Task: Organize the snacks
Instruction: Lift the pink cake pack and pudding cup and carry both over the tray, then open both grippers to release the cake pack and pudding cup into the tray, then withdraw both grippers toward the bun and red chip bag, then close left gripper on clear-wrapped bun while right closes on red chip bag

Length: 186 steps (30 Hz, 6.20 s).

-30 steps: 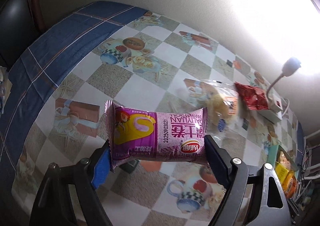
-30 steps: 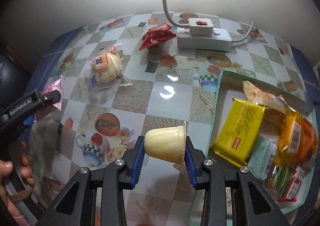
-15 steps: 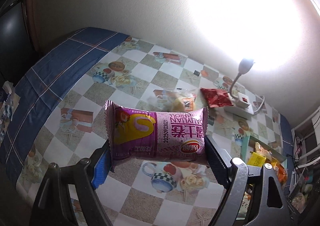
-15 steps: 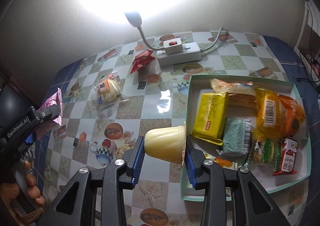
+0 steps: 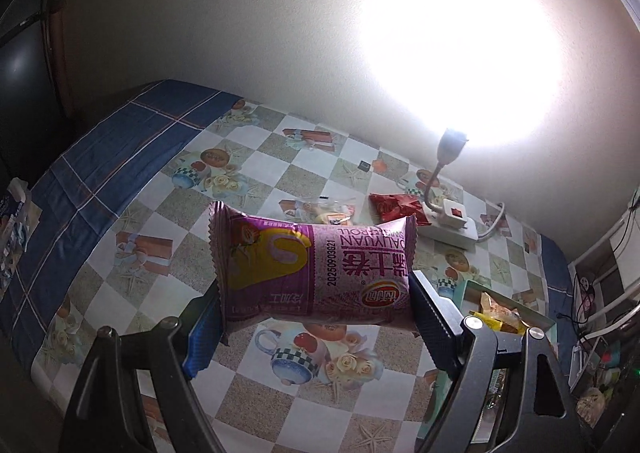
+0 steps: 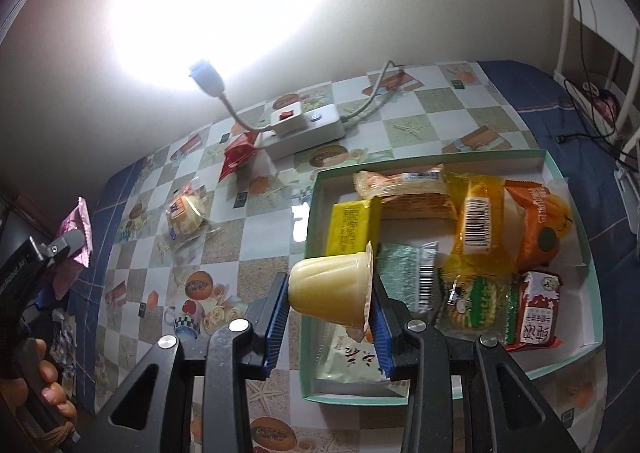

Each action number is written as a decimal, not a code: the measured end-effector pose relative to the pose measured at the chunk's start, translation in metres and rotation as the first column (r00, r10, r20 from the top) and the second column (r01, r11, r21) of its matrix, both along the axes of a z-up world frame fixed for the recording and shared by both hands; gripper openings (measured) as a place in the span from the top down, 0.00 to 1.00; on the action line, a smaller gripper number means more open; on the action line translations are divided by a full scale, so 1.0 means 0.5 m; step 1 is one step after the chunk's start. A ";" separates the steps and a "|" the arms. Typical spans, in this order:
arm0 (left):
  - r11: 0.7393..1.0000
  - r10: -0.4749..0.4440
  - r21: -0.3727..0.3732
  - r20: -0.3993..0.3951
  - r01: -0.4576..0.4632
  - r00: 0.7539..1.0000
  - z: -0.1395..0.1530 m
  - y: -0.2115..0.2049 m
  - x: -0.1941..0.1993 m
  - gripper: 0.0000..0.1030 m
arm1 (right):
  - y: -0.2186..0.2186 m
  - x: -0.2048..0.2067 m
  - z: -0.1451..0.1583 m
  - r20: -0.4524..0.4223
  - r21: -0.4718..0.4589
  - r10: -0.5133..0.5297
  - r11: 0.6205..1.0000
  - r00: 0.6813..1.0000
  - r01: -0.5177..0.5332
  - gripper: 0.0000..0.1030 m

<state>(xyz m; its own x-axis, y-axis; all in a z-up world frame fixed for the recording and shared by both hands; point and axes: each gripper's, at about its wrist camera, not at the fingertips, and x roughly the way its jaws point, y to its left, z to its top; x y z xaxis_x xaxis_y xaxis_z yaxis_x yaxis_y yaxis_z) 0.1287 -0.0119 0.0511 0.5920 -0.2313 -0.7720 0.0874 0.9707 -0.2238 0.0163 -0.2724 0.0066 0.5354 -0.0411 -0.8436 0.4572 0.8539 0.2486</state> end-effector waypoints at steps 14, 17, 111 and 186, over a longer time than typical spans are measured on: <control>0.983 -0.181 0.044 0.013 0.181 0.983 0.008 -0.152 -0.049 0.17 | -0.165 -0.084 -0.015 -0.016 0.032 -0.226 0.973 0.974 0.227 0.61; 0.975 -0.219 0.044 0.012 0.218 0.976 0.008 -0.179 -0.061 0.17 | -0.196 -0.106 -0.017 -0.017 0.039 -0.268 0.962 0.963 0.269 0.61; 0.744 -0.600 0.212 -0.204 0.634 0.773 -0.176 -0.534 -0.267 0.07 | -0.334 -0.213 -0.126 -0.190 0.043 -0.483 0.865 0.855 0.499 0.52; 0.997 -0.062 -0.059 -0.263 0.048 0.963 -0.290 -0.075 0.289 0.07 | -0.014 0.453 -0.174 0.054 0.423 -0.007 0.906 0.999 -0.017 0.11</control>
<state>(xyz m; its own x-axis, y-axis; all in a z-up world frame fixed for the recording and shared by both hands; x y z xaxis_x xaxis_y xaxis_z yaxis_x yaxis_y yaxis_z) 0.2731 -0.0496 -0.0941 0.3538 -0.3010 -0.8856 0.0714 0.9527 -0.2953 0.2426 -0.2791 -0.0803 0.5791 0.3163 -0.7514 0.4292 0.6653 0.6109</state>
